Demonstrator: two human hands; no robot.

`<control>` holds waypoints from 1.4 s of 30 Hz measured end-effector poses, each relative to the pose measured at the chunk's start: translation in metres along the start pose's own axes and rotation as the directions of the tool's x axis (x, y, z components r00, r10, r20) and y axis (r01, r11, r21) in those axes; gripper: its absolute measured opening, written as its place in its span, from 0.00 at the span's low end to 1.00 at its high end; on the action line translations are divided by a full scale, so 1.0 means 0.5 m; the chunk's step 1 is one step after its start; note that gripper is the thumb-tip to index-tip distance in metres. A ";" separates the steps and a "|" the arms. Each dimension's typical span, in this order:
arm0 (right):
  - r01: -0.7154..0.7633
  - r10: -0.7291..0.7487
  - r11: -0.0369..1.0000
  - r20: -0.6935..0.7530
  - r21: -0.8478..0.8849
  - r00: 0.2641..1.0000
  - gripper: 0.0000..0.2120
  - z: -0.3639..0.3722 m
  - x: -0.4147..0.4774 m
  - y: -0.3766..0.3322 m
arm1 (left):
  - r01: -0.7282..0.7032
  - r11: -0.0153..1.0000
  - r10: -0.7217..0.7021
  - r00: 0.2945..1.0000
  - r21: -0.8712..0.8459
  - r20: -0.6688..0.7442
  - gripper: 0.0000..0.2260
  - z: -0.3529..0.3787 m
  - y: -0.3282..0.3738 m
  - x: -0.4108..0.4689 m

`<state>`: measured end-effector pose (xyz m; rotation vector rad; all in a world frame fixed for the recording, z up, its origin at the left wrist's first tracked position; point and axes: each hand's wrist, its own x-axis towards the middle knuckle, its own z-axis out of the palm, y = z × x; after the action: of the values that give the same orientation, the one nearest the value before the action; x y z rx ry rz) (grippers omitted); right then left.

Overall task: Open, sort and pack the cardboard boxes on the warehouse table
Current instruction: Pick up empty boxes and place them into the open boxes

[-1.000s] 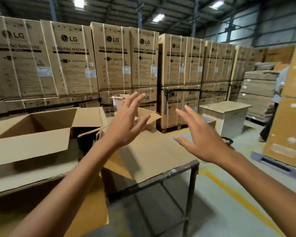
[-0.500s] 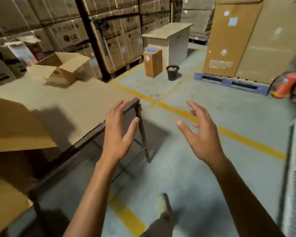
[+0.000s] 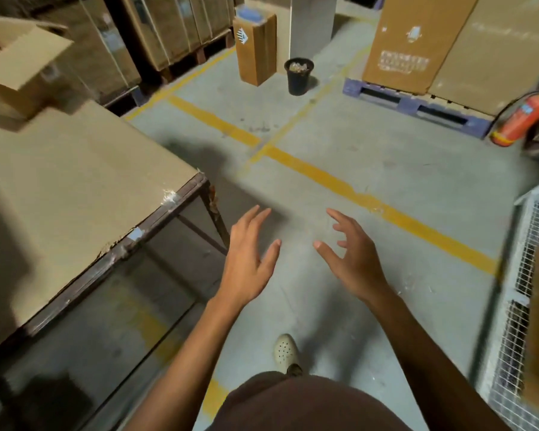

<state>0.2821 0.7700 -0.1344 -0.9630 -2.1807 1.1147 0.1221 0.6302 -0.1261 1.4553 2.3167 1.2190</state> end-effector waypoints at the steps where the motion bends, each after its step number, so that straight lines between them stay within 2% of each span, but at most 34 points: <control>1: 0.030 -0.030 1.000 0.003 0.008 1.000 0.29 0.001 0.030 0.001 | -0.005 1.000 0.005 1.000 -0.004 0.001 0.25 0.003 -0.007 0.024; 8: 0.093 -0.093 0.993 -0.006 0.066 0.996 0.28 0.023 0.235 0.014 | 0.026 1.000 -0.025 0.998 0.009 -0.065 0.22 0.015 -0.083 0.193; 13: 0.103 -0.112 0.989 0.093 0.105 0.989 0.30 0.066 0.422 0.055 | 0.098 0.995 -0.097 0.991 0.000 -0.090 0.22 0.065 -0.161 0.323; 21: 0.185 -0.227 0.968 0.281 0.169 0.933 0.31 0.112 0.801 0.100 | 0.247 0.969 -0.235 0.920 -0.001 -0.314 0.20 0.105 -0.260 0.604; 26: 0.276 -0.325 0.945 0.428 0.172 0.844 0.31 0.149 1.015 0.079 | 0.328 0.945 -0.292 0.853 0.008 -0.432 0.21 0.089 -0.298 0.769; 30: 0.199 -0.320 0.942 0.538 0.271 0.780 0.31 0.213 1.141 0.024 | 0.407 0.913 -0.349 0.767 -0.013 -0.539 0.21 0.062 -0.327 0.857; 36: 0.166 -0.372 0.914 0.601 0.370 0.707 0.29 0.358 1.285 -0.051 | 0.487 0.870 -0.412 0.633 -0.077 -0.655 0.21 -0.003 -0.410 0.937; 42: 0.183 -0.458 0.873 0.631 0.453 0.626 0.24 0.564 1.433 -0.179 | 0.514 0.852 -0.380 0.479 -0.099 -0.791 0.21 -0.151 -0.558 1.010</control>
<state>-0.3918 1.1531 -0.1293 0.1138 -2.4450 1.8229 -0.3707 0.9397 -0.1290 0.1496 3.0920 1.7545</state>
